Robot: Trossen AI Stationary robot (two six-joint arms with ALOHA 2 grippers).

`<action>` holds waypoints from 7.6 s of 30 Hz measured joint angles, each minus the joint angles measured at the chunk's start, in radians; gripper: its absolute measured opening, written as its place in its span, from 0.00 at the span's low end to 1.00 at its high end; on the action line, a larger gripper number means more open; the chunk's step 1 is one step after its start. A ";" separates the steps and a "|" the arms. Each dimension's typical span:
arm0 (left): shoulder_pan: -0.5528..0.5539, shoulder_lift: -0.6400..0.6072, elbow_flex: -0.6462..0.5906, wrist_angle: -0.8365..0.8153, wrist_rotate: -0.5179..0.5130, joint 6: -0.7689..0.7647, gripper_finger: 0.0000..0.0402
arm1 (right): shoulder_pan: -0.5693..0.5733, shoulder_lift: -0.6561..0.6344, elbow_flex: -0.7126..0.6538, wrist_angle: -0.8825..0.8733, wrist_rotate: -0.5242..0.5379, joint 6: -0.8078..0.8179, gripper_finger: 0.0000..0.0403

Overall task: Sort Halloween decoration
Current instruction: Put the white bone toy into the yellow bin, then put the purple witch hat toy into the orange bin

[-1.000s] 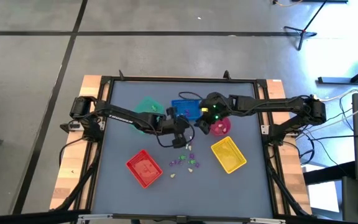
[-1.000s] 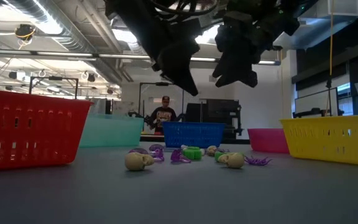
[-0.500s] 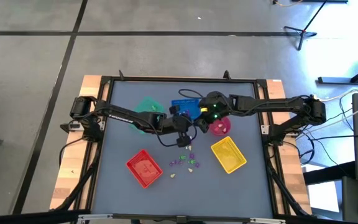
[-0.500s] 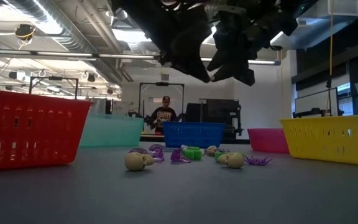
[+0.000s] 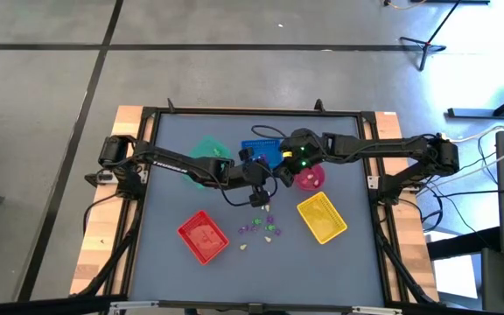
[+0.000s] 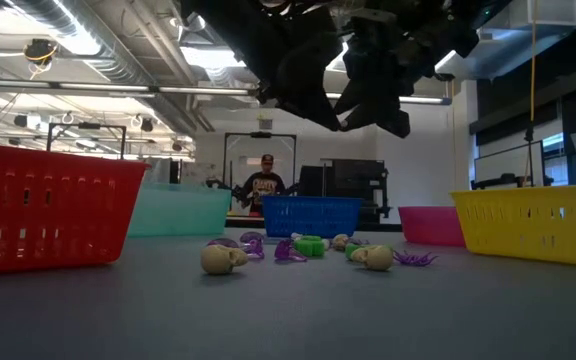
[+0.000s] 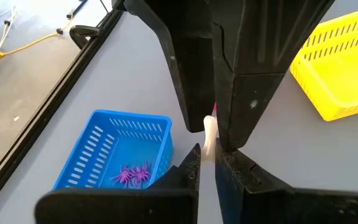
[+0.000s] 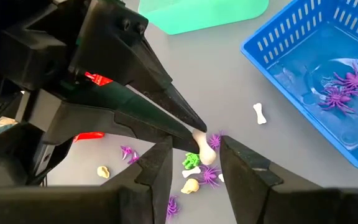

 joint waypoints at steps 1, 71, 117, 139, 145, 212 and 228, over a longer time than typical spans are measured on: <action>0.000 0.000 0.000 0.000 0.000 0.000 0.04 | 0.000 0.000 0.000 0.000 0.000 0.000 0.33; -0.015 -0.003 0.000 0.001 0.002 -0.001 0.32 | 0.000 0.000 0.000 0.003 0.000 -0.035 0.02; -0.045 -0.058 -0.002 -0.188 0.238 -0.055 0.33 | 0.250 -0.012 0.076 -0.755 -0.013 -0.090 0.04; -0.125 -0.024 -0.001 -0.240 0.527 0.050 0.33 | 0.249 -0.011 0.076 -0.753 0.064 -0.088 0.26; -0.130 -0.005 0.000 -0.299 0.498 -0.012 0.33 | 0.249 -0.011 0.076 -0.751 0.063 -0.088 0.31; -0.028 0.129 -0.161 -0.182 0.436 -0.079 0.32 | 0.249 -0.011 0.076 -0.699 0.066 -0.090 0.31; -0.028 0.130 -0.162 -0.189 0.442 -0.079 0.17 | 0.249 -0.011 0.076 -0.699 0.066 -0.091 0.31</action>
